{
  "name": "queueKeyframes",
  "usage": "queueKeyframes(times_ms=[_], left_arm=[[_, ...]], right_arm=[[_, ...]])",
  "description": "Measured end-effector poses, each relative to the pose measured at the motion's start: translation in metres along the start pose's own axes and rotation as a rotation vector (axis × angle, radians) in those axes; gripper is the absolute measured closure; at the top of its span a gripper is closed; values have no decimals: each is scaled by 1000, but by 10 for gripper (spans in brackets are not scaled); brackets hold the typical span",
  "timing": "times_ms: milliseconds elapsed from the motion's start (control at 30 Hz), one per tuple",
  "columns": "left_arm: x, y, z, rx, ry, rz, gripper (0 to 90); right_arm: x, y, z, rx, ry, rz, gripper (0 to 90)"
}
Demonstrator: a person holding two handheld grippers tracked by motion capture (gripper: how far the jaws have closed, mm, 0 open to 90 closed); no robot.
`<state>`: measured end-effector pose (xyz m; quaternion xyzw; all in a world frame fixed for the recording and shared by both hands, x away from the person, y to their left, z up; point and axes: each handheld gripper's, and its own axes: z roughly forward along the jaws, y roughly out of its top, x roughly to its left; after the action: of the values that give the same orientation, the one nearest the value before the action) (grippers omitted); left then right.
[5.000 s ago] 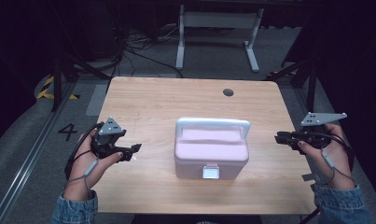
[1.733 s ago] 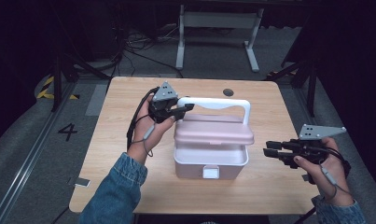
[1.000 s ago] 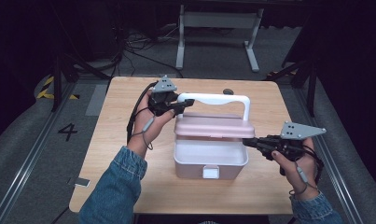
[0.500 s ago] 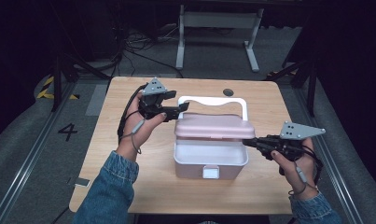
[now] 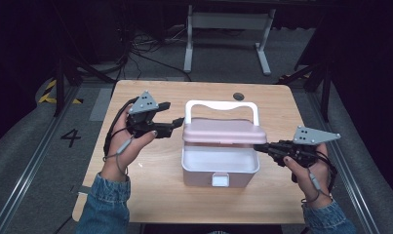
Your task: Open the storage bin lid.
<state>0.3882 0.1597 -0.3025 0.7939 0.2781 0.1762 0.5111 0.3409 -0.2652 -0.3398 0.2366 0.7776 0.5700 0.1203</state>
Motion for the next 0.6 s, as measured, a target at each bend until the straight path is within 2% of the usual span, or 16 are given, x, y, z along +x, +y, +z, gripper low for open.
queueKeyframes(times_ms=[100,167,233,333,367,400,600], left_arm=[[2,-4,-11,-5,5,-9,299],[4,-7,-15,-4,-15,-26,290],[3,-12,-17,24,-43,-36,275],[2,-18,-16,56,-60,-40,271],[0,-20,-15,83,-62,-29,268],[0,-20,-14,89,-58,-12,267],[-6,-24,-9,124,-74,-1,251]], right_arm=[[-1,1,0,-7,-4,4,900],[-1,1,0,-10,-7,5,900],[-1,2,-1,-13,-12,4,900],[-1,3,-3,-22,-12,11,900],[-1,3,-3,-26,-14,11,900],[-1,4,-5,-30,-12,14,900],[-3,4,-6,-31,-7,22,900]])
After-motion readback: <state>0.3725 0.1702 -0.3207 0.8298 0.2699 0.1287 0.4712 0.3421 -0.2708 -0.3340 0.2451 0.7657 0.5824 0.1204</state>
